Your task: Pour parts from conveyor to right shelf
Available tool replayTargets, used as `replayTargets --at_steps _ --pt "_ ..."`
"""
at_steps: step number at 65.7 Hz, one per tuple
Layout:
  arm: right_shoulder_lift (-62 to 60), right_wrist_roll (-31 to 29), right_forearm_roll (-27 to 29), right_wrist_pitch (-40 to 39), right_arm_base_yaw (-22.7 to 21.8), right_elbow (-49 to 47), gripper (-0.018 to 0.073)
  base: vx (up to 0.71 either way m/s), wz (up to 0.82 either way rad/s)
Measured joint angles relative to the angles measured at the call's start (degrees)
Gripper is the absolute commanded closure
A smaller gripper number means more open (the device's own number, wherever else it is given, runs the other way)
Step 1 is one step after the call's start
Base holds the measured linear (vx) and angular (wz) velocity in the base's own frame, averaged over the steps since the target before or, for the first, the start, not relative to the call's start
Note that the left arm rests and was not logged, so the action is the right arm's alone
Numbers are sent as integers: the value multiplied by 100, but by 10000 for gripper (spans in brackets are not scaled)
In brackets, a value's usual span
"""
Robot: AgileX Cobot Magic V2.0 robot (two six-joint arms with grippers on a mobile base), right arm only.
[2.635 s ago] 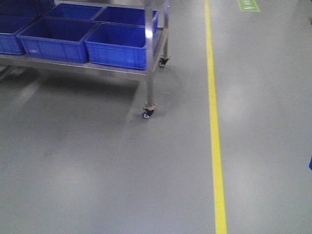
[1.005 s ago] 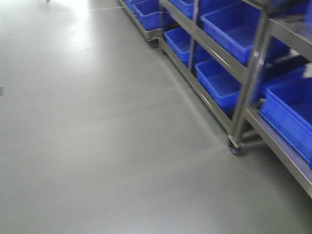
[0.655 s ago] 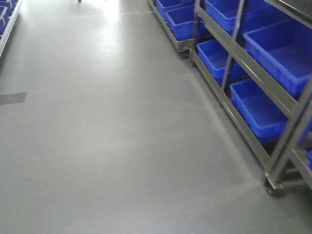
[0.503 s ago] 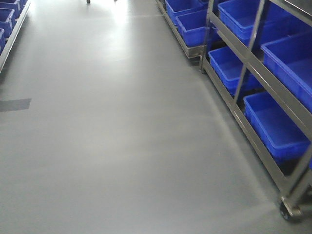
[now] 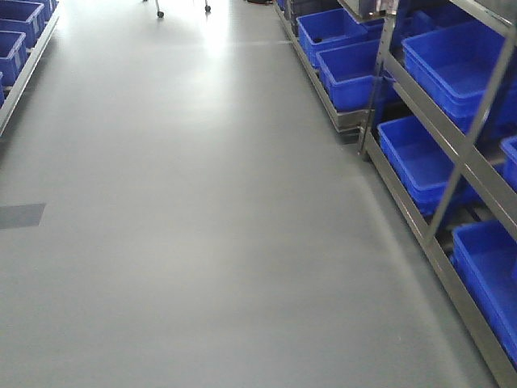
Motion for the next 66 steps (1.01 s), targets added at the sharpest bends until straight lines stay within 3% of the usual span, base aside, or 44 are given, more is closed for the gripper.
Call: replayTargets --at_steps 66 --pt "0 0 0 0 0 0 564 62 8"
